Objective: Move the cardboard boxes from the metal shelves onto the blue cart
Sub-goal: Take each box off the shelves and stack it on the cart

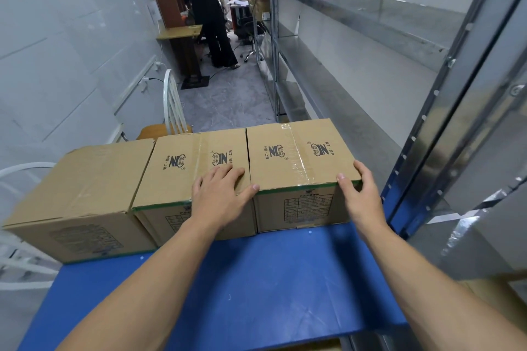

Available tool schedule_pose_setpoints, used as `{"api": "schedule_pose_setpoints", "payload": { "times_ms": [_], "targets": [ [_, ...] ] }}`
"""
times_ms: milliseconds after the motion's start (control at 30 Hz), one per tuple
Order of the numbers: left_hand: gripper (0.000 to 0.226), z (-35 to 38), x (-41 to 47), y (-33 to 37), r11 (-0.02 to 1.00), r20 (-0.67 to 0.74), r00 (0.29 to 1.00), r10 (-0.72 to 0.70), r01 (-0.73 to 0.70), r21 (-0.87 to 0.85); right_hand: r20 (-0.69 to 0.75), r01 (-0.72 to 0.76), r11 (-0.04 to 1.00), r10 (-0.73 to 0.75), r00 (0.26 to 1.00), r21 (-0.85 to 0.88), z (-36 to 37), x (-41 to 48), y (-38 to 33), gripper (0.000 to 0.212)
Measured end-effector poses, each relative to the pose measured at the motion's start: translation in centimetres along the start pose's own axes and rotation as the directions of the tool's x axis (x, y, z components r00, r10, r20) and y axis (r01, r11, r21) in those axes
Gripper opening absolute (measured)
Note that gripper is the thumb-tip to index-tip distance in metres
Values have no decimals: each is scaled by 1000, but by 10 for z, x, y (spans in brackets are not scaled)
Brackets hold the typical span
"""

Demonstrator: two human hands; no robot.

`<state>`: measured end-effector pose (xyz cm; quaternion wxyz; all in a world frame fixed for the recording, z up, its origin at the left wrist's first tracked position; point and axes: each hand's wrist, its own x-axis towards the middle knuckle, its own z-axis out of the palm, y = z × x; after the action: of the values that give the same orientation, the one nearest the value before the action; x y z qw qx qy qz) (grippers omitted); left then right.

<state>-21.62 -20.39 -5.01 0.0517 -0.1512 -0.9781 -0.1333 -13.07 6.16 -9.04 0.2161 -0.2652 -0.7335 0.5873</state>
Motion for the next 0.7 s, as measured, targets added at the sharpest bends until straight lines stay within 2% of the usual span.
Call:
{"api": "schedule_pose_setpoints", "payload": {
  "times_ms": [133, 233, 333, 567, 700],
  "targets": [
    [62, -10, 6, 2, 1000, 84, 996, 0, -1, 3, -86, 7, 1000, -8, 996, -14, 3, -17, -8, 53],
    [63, -19, 6, 5, 995, 58, 998, 22, -16, -103, -111, 64, 998, -66, 992, -16, 2, -34, -12, 48],
    [56, -24, -5, 15, 970, -10, 994, 113, -113, -216, -132, 94, 994, -100, 986, -48, -5, -50, -13, 46],
    [45, -27, -34, 35, 865, -98, 942, 321, -334, -375, -283, 96, 992, -116, 952, -83, -27, -98, -24, 46],
    [45, -26, -56, 34, 802, -86, 907, 411, -405, -440, -341, 76, 991, -110, 934, -111, -32, -141, -24, 45]
  ]
}}
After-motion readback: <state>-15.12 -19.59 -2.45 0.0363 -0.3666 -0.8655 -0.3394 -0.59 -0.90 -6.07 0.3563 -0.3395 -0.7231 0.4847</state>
